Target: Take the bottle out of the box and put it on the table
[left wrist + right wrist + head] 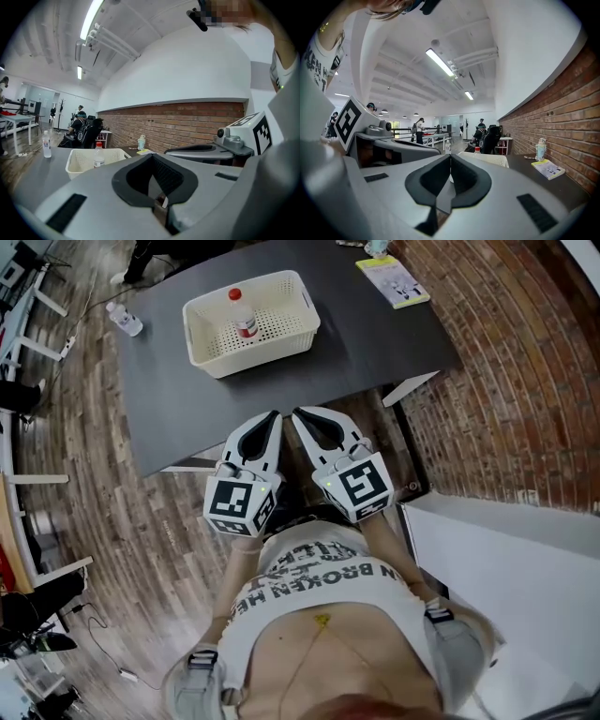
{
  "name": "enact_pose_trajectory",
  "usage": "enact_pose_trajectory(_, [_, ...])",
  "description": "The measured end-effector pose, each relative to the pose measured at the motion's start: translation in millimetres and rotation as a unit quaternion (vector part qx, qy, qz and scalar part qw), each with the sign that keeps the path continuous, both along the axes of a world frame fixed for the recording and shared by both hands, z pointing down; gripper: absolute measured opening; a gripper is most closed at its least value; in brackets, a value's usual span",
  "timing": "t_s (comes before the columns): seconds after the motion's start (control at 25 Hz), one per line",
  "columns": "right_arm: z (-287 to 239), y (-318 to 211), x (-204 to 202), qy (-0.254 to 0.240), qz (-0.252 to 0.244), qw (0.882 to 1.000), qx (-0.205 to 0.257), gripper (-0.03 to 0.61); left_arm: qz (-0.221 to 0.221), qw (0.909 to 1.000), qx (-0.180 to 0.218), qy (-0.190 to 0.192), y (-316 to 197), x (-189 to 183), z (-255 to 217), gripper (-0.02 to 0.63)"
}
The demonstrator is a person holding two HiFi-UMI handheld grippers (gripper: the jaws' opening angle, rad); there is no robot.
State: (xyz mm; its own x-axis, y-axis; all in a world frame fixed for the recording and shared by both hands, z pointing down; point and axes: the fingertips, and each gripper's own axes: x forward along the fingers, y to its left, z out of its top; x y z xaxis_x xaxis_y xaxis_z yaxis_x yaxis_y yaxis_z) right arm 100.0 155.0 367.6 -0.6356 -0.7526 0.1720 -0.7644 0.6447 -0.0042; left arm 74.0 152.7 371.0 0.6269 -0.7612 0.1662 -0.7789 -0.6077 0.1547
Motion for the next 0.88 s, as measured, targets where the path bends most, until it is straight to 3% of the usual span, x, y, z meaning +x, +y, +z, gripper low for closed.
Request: enact_pose_trajectory(0.88, [11, -84, -72, 0.016, 0.019, 1.0, -0.01, 0.009, 0.036, 0.9992, -0.011, 0.015, -77, -67, 9, 0.006])
